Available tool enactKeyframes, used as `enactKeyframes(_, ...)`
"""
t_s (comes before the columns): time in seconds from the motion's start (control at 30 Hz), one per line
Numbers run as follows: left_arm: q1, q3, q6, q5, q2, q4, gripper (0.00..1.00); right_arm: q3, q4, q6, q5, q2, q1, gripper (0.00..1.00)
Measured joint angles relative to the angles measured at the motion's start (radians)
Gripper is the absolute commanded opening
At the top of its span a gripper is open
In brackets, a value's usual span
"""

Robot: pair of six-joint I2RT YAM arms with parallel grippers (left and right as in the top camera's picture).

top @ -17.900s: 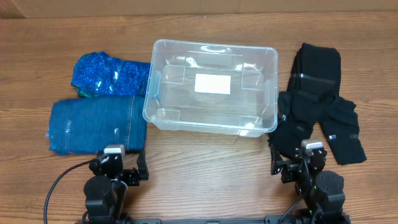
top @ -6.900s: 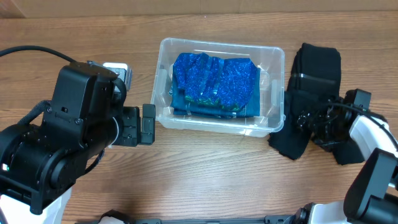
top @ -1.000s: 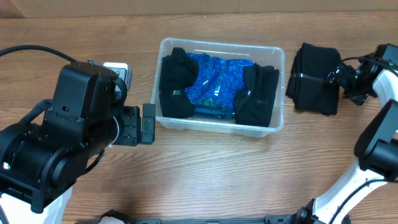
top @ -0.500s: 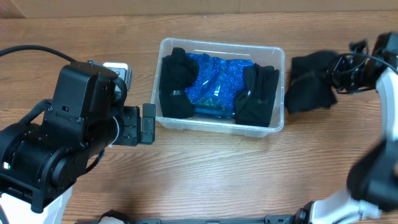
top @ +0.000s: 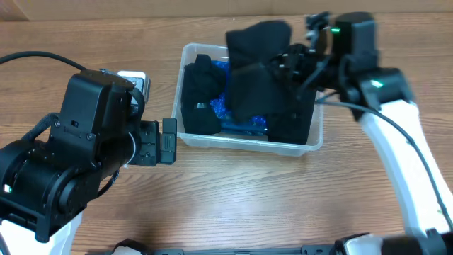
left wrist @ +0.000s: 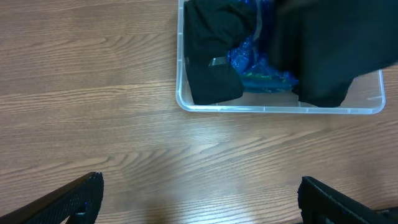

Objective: Pack container
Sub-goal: 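Place the last black garment across the middle of the bin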

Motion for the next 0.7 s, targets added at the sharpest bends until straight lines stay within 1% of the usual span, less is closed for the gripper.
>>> enactKeyframes(0.03,0.0,0.0,0.0,0.0,0.0,0.0,1.0,-0.002,-0.009,0.009,0.023,0.055,0.023,0.06)
enactKeyframes(0.07,0.0,0.0,0.0,0.0,0.0,0.0,1.0,-0.003,-0.031,0.016,0.05,0.102,0.039,0.15)
enactKeyframes(0.1,0.0,0.0,0.0,0.0,0.0,0.0,1.0,-0.004,-0.067,0.021,0.08,0.142,0.048,0.3)
enactKeyframes(0.13,0.0,0.0,0.0,0.0,0.0,0.0,1.0,-0.004,-0.106,0.021,0.122,0.172,0.051,0.43)
enactKeyframes(0.17,0.0,0.0,0.0,0.0,0.0,0.0,1.0,-0.005,-0.153,0.002,0.189,0.196,0.055,0.5)
enactKeyframes(0.2,0.0,0.0,0.0,0.0,0.0,0.0,1.0,-0.007,-0.211,-0.01,0.313,0.206,0.055,0.6)
enactKeyframes(0.23,0.0,0.0,0.0,0.0,0.0,0.0,1.0,-0.007,-0.219,-0.024,0.357,0.203,0.055,0.63)
enactKeyframes(0.3,0.0,0.0,0.0,0.0,0.0,0.0,1.0,-0.007,-0.249,-0.05,0.469,0.175,0.05,0.68)
enactKeyframes(0.37,0.0,0.0,0.0,0.0,0.0,0.0,1.0,-0.007,-0.272,-0.07,0.568,0.053,0.031,0.86)
enactKeyframes(0.4,0.0,0.0,0.0,0.0,0.0,0.0,1.0,-0.005,-0.287,-0.083,0.579,-0.05,0.024,1.0)
enactKeyframes(0.47,0.0,0.0,0.0,0.0,0.0,0.0,1.0,0.004,-0.333,-0.104,0.564,-0.171,0.036,1.0)
enactKeyframes(0.53,0.0,0.0,0.0,0.0,0.0,0.0,1.0,0.01,-0.428,-0.108,0.516,-0.279,0.06,1.0)
enactKeyframes(0.6,0.0,0.0,0.0,0.0,0.0,0.0,1.0,0.011,-0.504,-0.108,0.431,-0.327,0.069,1.0)
enactKeyframes(0.7,0.0,0.0,0.0,0.0,0.0,0.0,1.0,0.011,-0.584,-0.108,0.262,-0.338,0.069,1.0)
